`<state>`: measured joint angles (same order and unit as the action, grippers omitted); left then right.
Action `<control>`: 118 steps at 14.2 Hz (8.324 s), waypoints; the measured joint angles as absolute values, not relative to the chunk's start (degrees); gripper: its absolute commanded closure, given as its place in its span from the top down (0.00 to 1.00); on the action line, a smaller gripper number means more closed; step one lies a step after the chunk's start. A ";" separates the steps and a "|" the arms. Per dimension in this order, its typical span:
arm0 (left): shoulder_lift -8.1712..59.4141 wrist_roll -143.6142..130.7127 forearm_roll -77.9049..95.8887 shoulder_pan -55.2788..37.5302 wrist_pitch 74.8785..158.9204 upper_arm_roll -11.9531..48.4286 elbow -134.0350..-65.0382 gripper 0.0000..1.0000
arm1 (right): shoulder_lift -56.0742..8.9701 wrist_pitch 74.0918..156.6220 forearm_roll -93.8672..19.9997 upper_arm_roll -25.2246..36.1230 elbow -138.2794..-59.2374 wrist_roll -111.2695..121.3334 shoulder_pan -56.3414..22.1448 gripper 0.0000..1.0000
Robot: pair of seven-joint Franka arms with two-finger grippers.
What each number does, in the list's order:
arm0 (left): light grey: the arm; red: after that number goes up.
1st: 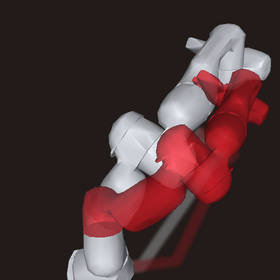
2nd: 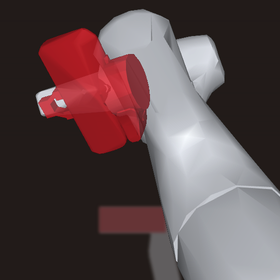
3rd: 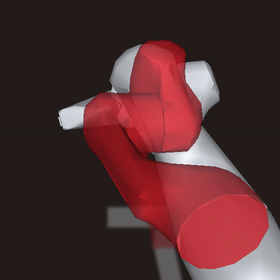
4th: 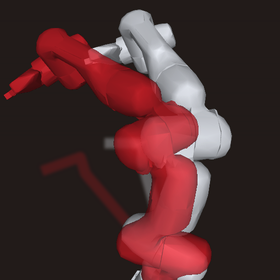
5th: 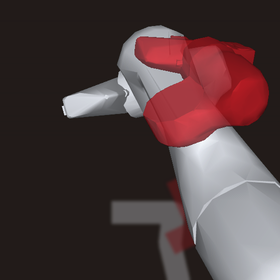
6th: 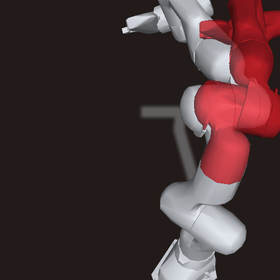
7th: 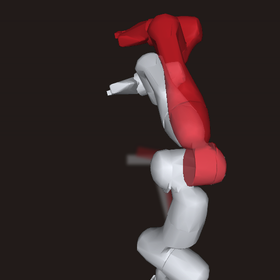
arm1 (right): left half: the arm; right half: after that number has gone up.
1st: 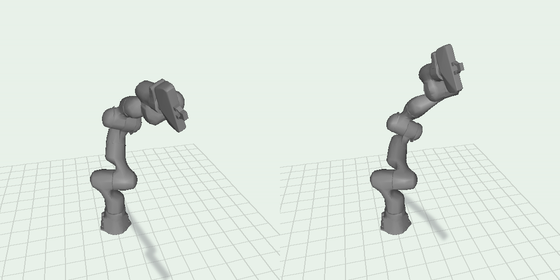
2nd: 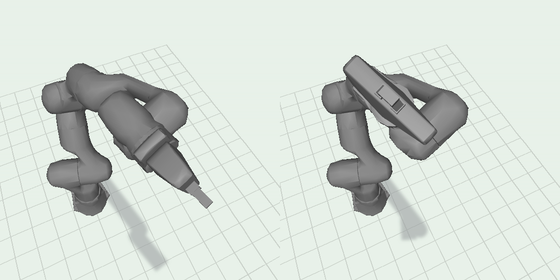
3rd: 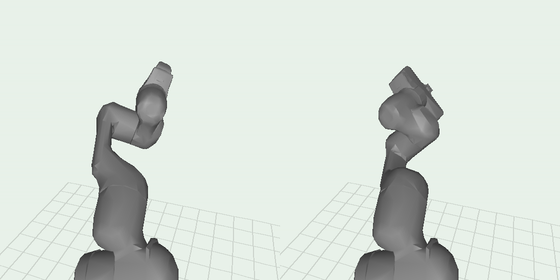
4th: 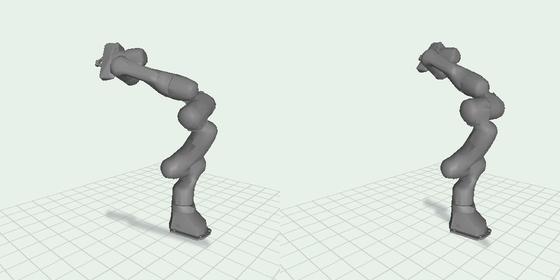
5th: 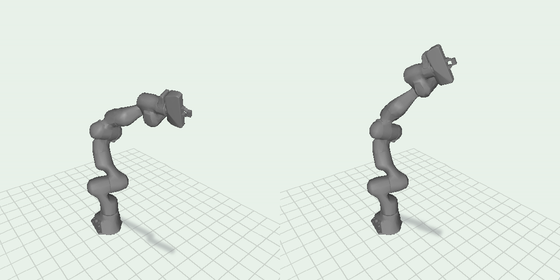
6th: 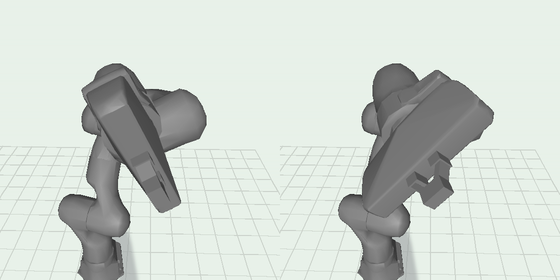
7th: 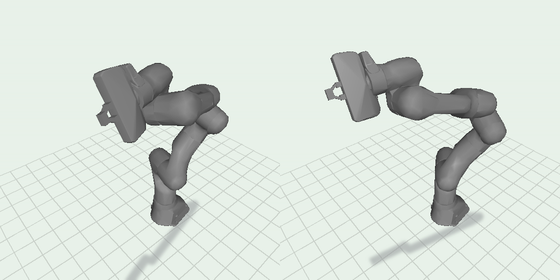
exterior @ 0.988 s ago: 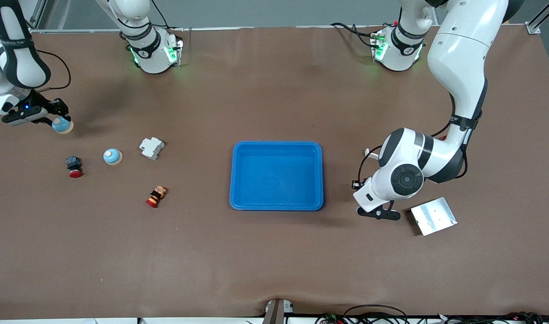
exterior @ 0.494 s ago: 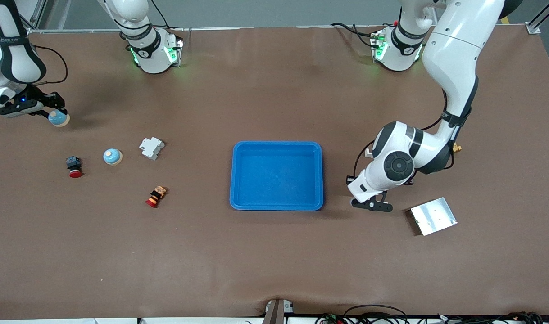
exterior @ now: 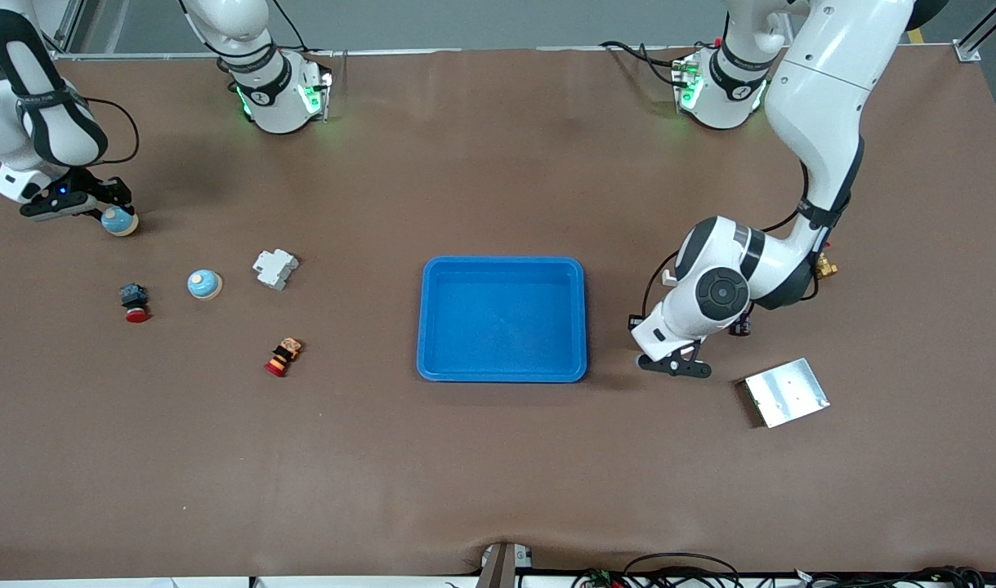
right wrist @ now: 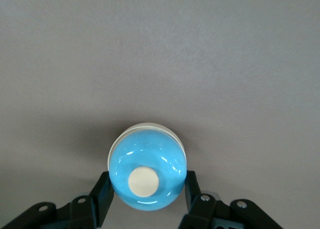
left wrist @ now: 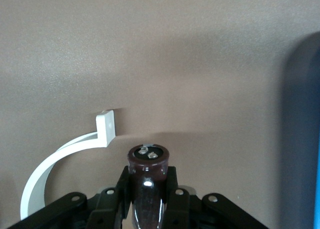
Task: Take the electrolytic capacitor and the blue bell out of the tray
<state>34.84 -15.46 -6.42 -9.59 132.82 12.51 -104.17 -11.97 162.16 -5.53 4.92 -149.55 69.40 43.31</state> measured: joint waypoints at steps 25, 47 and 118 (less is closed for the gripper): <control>36.28 -16.33 -6.42 -9.19 135.62 11.91 -105.26 0.62 | 4.76 134.93 -5.39 1.05 -137.11 41.65 24.20 1.00; 33.47 -18.19 -6.38 -9.03 129.23 11.94 -99.43 1.00 | -6.17 113.93 0.21 -3.34 -99.38 2.31 4.98 1.00; 2.58 0.08 0.37 0.02 93.89 0.95 -90.23 1.00 | -6.17 91.56 1.25 -2.02 -80.70 0.56 5.54 1.00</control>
<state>2.58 0.08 0.37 0.02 93.89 0.95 -90.23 -6.17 91.56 1.25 -2.02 -80.70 0.56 5.54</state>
